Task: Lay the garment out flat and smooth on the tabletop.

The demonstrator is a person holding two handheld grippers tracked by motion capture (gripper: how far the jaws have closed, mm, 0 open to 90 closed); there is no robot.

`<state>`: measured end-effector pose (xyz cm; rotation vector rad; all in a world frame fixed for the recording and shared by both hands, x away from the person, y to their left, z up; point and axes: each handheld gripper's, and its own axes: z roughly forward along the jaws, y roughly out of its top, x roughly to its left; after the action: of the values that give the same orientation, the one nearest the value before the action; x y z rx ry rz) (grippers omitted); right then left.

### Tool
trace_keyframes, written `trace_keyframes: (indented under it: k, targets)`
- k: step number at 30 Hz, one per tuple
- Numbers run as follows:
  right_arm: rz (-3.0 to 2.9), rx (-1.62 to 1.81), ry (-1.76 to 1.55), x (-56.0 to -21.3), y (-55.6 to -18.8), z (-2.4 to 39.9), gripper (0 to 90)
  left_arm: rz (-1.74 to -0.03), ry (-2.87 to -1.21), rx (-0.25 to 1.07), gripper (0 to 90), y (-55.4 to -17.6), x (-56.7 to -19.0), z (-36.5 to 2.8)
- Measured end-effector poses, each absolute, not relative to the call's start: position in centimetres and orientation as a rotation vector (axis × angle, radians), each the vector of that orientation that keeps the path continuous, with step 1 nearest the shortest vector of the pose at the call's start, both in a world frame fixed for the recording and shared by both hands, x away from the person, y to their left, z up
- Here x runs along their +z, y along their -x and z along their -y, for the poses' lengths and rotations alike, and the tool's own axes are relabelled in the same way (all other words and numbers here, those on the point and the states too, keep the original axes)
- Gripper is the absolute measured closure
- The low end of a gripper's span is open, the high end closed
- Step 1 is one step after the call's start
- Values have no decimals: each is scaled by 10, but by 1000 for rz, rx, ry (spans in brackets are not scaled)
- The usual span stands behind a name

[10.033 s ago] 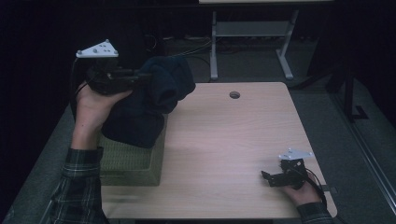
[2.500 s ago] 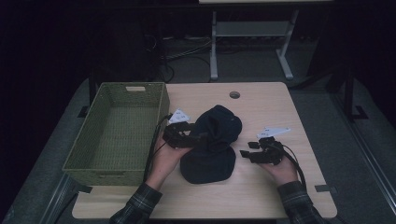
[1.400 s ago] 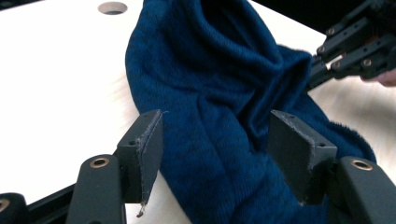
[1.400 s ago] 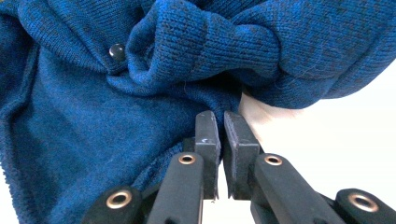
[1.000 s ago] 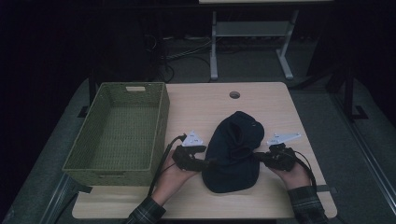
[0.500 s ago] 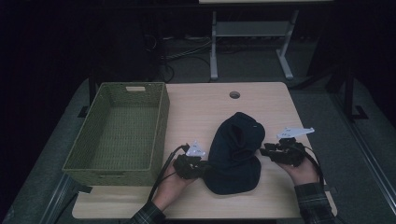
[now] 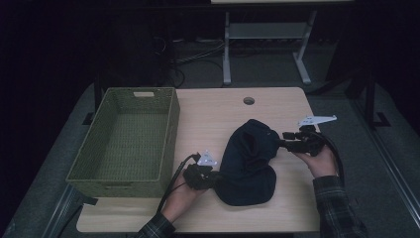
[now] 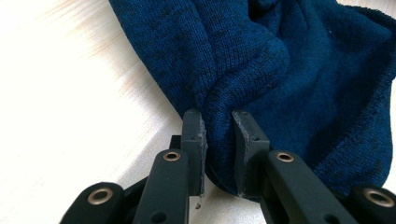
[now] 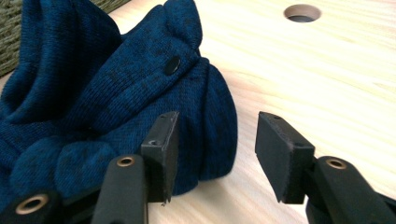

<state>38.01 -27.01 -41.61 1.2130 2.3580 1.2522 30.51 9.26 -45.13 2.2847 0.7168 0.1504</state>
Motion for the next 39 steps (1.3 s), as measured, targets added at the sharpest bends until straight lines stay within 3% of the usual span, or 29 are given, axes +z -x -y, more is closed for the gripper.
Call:
trace_keyframes:
  k: [4,8,10,16,17,18,25,33,36,39]
  targets:
    - [-2385,1248,-1220,-424,-389,266,563,-719,-2288,153,765,-306,-452,-93]
    - [-2429,1225,-1202,-433,-393,264,817,-721,-2290,151,769,-306,-453,-92]
    - [-2438,1215,-1192,-435,-393,261,897,-720,-2295,152,769,-306,-453,-92]
    - [-2422,1222,-1185,-435,-394,260,899,-729,-2296,151,770,-306,-454,-92]
    - [-2414,1223,-1189,-434,-393,261,878,-729,-2300,152,770,-306,-455,-92]
    - [-2405,1234,-1199,-432,-392,262,795,-729,-2301,152,770,-307,-455,-92]
    - [-2412,1212,-1199,-425,-373,269,621,-734,-2302,151,770,-307,-456,-93]
    - [-2465,1114,-1171,-440,-362,259,507,-734,-2302,151,770,-307,-456,-92]
    - [-2479,1103,-1178,-449,-368,252,550,-734,-2301,150,770,-307,-456,-92]
    - [-2487,1118,-1171,-453,-374,248,796,-733,-2302,150,770,-307,-456,-92]
